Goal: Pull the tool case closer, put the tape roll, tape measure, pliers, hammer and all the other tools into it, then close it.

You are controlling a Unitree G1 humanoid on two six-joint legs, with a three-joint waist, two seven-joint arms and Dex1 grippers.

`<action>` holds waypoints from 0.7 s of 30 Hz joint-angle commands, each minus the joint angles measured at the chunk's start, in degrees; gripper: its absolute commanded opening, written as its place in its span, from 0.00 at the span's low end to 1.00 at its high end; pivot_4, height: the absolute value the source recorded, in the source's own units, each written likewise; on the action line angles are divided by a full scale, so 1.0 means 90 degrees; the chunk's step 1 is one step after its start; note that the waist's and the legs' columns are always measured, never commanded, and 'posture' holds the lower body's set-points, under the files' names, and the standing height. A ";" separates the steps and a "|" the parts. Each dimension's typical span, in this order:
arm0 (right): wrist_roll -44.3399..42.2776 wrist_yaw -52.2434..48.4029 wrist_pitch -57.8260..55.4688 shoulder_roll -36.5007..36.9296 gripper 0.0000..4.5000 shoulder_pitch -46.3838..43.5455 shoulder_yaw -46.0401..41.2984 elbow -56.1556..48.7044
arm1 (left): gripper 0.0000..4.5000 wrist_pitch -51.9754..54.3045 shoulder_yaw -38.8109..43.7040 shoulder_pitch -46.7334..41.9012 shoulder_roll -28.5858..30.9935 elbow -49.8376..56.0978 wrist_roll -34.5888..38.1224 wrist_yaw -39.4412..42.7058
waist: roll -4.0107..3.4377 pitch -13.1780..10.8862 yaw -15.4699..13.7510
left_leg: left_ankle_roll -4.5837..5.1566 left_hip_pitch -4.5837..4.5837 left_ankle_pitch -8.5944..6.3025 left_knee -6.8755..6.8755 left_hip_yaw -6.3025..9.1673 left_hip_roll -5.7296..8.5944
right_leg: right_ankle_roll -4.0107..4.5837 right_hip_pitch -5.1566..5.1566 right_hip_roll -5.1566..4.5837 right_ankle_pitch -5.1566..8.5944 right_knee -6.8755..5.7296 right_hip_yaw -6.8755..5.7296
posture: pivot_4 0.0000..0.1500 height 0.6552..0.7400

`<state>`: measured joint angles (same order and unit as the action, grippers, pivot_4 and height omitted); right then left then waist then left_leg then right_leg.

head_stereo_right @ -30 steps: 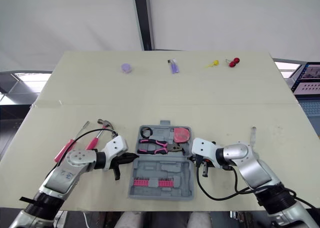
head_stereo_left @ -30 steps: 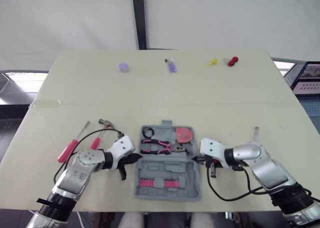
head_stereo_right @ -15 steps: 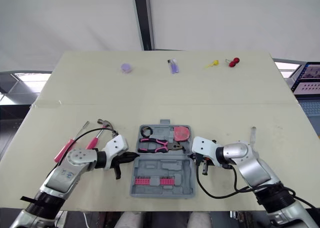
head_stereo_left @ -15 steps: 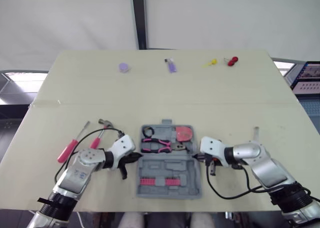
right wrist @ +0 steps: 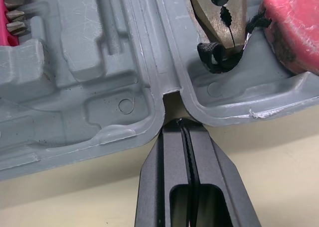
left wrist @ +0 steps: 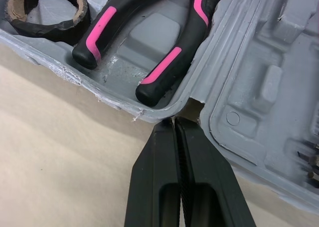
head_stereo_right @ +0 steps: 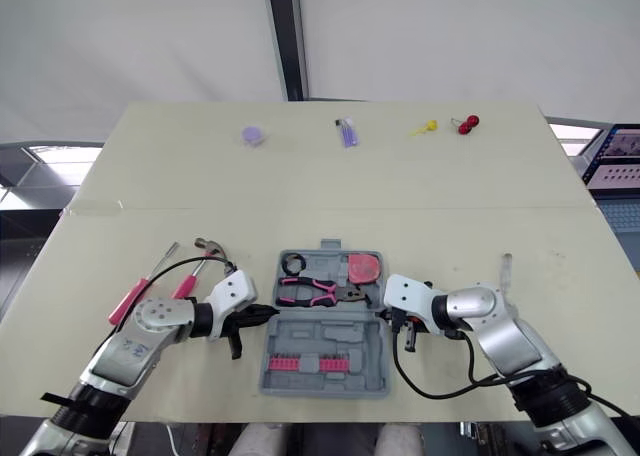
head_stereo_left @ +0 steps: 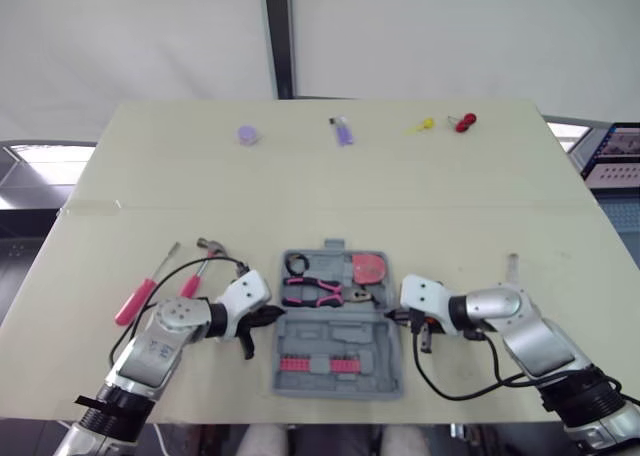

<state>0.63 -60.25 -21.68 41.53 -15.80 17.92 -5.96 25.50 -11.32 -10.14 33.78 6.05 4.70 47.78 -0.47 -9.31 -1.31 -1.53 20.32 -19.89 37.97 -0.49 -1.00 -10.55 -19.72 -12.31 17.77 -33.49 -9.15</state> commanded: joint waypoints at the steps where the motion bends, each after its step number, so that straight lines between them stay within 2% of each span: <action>1: -0.0064 -0.0031 0.0094 -0.0056 0.00 0.0005 0.0025 -0.0203 | 0.03 -0.0124 -0.0024 -0.0010 -0.0033 0.0185 0.0077 0.0058 | 0.0000 0.0000 0.0000 | 0.0000 0.0000 0.0000 0.0000 0.0000 0.0000 | 0.0000 0.0000 0.0000 0.0000 0.0000 0.0000 | 1.00 1.00; 21: -0.0014 -0.0016 0.0273 0.0129 0.00 -0.0031 -0.0114 0.0169 | 0.03 -0.0334 0.0196 -0.0007 0.0162 -0.0108 0.0095 0.0110 | 0.0000 0.0000 0.0000 | 0.0000 -0.0001 0.0000 0.0000 0.0000 0.0000 | 0.0000 0.0001 0.0000 0.0000 0.0001 0.0000 | 1.00 1.00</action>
<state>0.54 -60.32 -19.79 41.97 -15.88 17.91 -4.37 23.22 -10.70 -10.22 34.68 3.95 4.71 48.37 -0.47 -9.31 -1.32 -1.53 20.32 -19.89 37.97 -0.49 -1.00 -10.55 -19.71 -12.31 17.77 -33.48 -9.15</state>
